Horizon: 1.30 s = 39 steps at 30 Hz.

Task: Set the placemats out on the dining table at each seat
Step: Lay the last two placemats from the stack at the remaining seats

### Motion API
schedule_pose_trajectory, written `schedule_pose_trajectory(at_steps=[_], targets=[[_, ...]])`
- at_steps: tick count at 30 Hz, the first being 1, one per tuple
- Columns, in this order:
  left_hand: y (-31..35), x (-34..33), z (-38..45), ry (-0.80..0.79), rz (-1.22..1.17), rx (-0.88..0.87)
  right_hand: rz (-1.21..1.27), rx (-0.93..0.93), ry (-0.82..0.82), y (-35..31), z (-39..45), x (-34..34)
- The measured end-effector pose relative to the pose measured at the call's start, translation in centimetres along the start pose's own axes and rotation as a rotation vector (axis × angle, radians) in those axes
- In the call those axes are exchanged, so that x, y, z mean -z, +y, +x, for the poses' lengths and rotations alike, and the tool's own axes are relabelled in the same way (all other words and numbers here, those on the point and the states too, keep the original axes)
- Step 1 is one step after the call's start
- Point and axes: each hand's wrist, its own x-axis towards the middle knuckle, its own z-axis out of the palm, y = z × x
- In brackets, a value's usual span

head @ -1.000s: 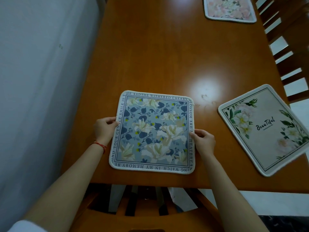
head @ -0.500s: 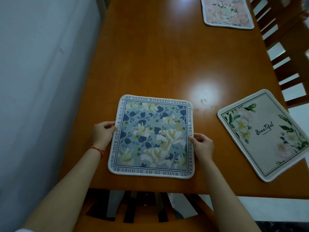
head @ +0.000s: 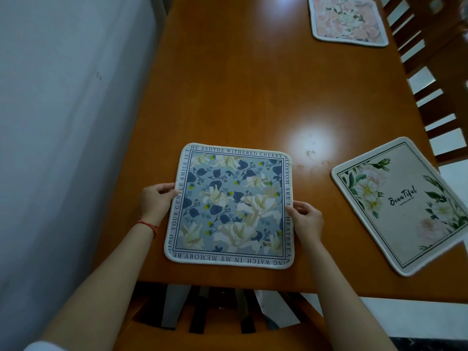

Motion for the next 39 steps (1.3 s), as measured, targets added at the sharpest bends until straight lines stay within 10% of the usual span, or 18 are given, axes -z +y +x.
schedule_pose_trajectory(at_steps=[39], targets=[[-0.3,-1.9,-2.6,0.106,0.238,-0.180,-0.201,0.128,-0.075,0.1,-0.6,2.1]])
